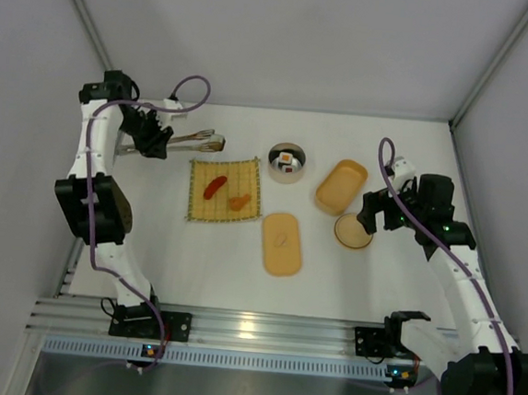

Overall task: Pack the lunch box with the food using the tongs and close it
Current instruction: Pick up the fake food from the plate, then place the fake food in the packing box.

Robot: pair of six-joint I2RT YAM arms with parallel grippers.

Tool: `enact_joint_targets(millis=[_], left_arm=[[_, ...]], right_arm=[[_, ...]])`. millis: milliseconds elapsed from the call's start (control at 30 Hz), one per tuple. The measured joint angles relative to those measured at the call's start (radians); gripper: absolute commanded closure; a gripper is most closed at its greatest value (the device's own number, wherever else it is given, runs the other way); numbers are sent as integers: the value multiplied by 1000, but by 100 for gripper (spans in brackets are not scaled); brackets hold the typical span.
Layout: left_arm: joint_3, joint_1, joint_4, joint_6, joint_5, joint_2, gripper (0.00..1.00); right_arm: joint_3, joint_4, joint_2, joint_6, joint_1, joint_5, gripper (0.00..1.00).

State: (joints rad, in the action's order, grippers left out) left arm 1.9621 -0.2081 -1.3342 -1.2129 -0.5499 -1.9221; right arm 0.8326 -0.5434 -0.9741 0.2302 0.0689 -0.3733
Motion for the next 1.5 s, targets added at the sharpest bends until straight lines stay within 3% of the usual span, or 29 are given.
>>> enact_joint_targets(millis=[367,500,833,1100,1500], left_arm=[[-52,356,167,420,-6,-4,91],[-52,426,252,546,3,-19,89],[-26,507,370,713,108,-160,81],[-19,522,384,734,150,-190,54],[-39,522,391,770,142,-134,45]], right_arm=[[0,0,0,-8,-2,-8,0],[0,1,0,-13,-5,-10,1],[0,3,0,-18,-13,-18,1],[0,4,0,-23,-13,-23,0],[0,4,0,-26,-13,-26,1]])
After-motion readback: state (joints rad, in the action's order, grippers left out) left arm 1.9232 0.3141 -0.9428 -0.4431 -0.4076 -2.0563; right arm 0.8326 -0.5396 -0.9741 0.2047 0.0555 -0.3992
